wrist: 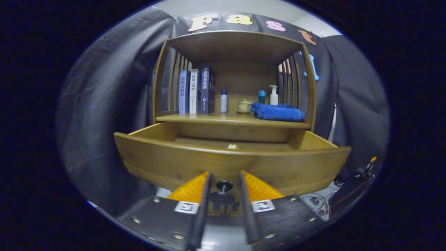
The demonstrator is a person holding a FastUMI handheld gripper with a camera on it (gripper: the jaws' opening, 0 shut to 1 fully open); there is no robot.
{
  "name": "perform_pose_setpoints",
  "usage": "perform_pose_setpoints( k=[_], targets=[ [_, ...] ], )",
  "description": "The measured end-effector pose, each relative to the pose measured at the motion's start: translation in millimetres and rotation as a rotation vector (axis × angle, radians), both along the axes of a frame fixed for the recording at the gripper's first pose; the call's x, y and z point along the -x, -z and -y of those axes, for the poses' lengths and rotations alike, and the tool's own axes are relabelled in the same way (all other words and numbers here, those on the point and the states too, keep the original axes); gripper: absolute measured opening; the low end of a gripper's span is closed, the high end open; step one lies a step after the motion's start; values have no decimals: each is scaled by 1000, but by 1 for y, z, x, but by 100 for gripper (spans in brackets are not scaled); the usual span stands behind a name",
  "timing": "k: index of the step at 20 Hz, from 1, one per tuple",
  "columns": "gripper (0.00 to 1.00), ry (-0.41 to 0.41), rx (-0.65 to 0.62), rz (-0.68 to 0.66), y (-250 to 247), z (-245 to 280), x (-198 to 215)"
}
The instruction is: Pull open the drawer, take out the items inside it, and place them on the countertop above the cabinet.
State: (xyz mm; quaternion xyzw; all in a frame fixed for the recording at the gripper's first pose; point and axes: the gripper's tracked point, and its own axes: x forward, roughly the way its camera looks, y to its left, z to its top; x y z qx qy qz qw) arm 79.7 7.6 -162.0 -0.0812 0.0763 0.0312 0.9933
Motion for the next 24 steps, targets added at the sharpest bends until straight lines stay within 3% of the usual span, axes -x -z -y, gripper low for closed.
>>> perform_pose_setpoints(
  k=[5,6,8,13,20,24],
  targets=[
    [100,55,-47,-42,-32,0,-6],
    [100,63,-55,-56,-38,-1,-6],
    [100,5,-55,-10,-67,-20,-7],
    [99,9,81,-17,-91,-26,-48],
    [97,71,132,-343,-29,-14,-118],
    [97,95,25,-558,20,-17,-137]
  ],
)
